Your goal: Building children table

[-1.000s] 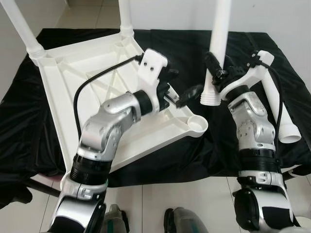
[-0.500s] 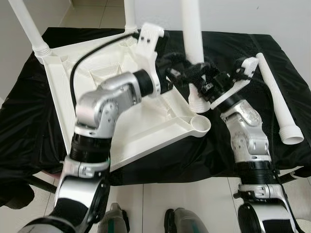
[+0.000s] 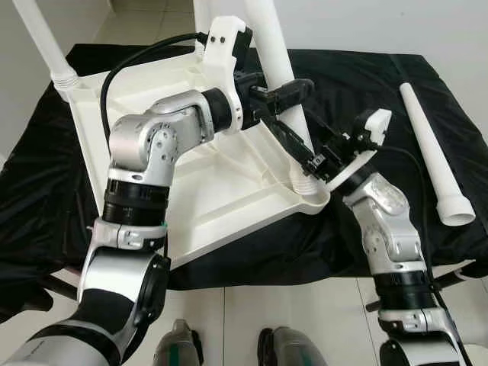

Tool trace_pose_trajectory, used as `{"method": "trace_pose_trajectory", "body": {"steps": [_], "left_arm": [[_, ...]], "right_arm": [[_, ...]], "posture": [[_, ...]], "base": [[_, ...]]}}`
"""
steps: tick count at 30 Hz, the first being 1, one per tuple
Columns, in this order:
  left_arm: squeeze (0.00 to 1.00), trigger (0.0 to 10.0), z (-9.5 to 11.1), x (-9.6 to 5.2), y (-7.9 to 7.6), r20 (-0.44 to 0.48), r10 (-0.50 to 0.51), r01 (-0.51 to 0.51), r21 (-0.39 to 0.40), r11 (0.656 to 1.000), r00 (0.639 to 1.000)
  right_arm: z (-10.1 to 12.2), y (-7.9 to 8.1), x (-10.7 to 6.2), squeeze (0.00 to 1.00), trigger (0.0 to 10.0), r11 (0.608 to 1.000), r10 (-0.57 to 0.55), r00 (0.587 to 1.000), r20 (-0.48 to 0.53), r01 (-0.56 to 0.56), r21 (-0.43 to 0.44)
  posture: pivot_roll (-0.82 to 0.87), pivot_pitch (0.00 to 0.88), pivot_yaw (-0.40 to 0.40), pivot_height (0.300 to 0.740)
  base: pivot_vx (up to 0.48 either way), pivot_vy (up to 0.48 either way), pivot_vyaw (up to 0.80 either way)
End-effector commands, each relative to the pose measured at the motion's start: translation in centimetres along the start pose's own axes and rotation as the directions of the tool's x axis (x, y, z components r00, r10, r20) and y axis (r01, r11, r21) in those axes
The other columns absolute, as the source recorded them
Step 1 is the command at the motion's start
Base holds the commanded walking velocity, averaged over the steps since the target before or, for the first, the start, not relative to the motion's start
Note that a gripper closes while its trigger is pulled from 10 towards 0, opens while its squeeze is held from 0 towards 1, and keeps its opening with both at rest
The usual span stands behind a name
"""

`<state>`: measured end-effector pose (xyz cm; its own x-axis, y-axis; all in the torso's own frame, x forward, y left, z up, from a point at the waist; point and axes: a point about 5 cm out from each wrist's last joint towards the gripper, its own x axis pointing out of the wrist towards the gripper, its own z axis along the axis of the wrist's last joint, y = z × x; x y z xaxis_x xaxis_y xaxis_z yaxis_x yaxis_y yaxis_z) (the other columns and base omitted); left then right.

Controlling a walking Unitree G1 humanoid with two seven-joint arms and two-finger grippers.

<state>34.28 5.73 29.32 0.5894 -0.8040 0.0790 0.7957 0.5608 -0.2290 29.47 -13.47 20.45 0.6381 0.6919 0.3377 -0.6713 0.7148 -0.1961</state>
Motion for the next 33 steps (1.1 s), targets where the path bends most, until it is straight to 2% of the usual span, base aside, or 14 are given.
{"method": "trace_pose_trajectory", "body": {"steps": [1,10,11,12,13,14,21,24,25,29,30,33], "left_arm": [[0.0,10.0,0.5,-0.2,0.6,-0.001,0.054,-0.054,0.002,0.999,0.999],[0.0,10.0,2.0,-0.5,1.7,0.031,0.129,-0.127,-0.039,0.991,0.991],[0.0,9.8,2.2,-0.6,1.7,0.035,0.127,-0.126,-0.046,0.991,0.991],[0.0,9.1,2.2,-0.5,1.6,0.036,0.123,-0.121,-0.05,0.991,0.992],[0.0,9.1,2.2,-0.5,1.5,0.037,0.118,-0.116,-0.055,0.992,0.992],[0.0,0.0,2.2,-0.5,1.4,0.045,0.112,-0.109,-0.06,0.992,0.993],[0.0,0.0,2.2,-0.5,0.6,0.061,0.087,-0.084,-0.06,0.995,0.994],[0.0,0.0,2.4,-0.4,0.4,0.071,0.077,-0.073,-0.056,0.996,0.995],[0.0,0.0,2.7,-0.4,0.2,0.079,0.071,-0.067,-0.052,0.996,0.994],[0.0,0.0,3.0,-0.3,0.1,0.09,0.07,-0.066,-0.038,0.997,0.994],[0.0,0.0,3.2,-0.3,0.0,0.101,0.067,-0.065,-0.028,0.998,0.993],[0.0,0.0,3.5,-0.3,-0.3,0.116,0.066,-0.065,-0.014,0.998,0.991]], "right_arm": [[0.3,0.2,-0.1,0.0,10.0,1.0,0.012,1.0,0.014,-0.012,-0.025],[-0.3,0.3,-1.2,0.0,10.0,0.999,-0.025,0.999,-0.022,0.024,-0.027],[-0.3,0.2,-1.3,0.0,10.0,0.999,-0.032,0.999,-0.028,0.031,-0.033],[-0.4,0.2,-1.3,0.0,10.0,0.999,-0.035,0.999,-0.032,0.034,-0.038],[-0.4,0.1,-1.3,0.0,10.0,0.999,-0.039,0.999,-0.034,0.037,-0.04],[-0.4,0.0,-1.3,0.0,10.0,0.998,-0.043,0.998,-0.037,0.042,-0.04],[-0.5,-0.2,-0.8,0.0,10.0,0.998,-0.064,0.997,-0.049,0.062,-0.034],[-0.9,-0.5,-0.5,0.0,10.0,0.995,-0.091,0.992,-0.087,0.088,-0.043],[-1.2,-0.6,-0.3,0.0,10.0,0.994,-0.097,0.987,-0.129,0.091,-0.054],[-1.3,-0.8,-0.1,0.0,10.0,0.995,-0.089,0.984,-0.151,0.082,-0.053],[-1.3,-1.0,-0.1,1.0,10.0,0.995,-0.092,0.984,-0.152,0.085,-0.053],[-1.1,-1.4,0.2,1.0,10.0,0.993,-0.107,0.983,-0.151,0.098,-0.061]], "posture": [[-0.16,0.019,0.003,0.74],[-0.17,0.012,0.01,0.74],[-0.17,0.008,0.012,0.74],[-0.17,0.008,0.012,0.74],[-0.17,0.008,0.012,0.74],[-0.17,0.004,0.011,0.74],[-0.16,0.0,0.006,0.74],[-0.16,0.0,0.002,0.74],[-0.16,0.0,0.001,0.74],[-0.16,0.0,-0.001,0.74],[-0.16,0.0,-0.002,0.74],[-0.16,0.0,-0.002,0.74]], "base": [[0.0,0.0,0.0],[0.0,0.0,0.0],[0.0,0.0,0.0],[0.0,0.0,0.0],[0.0,0.0,0.0],[0.0,0.0,0.0],[0.0,0.0,0.0],[0.0,0.0,0.0],[0.0,0.0,0.0],[0.0,0.0,0.0],[0.0,0.0,0.0],[0.0,0.0,0.0]]}}
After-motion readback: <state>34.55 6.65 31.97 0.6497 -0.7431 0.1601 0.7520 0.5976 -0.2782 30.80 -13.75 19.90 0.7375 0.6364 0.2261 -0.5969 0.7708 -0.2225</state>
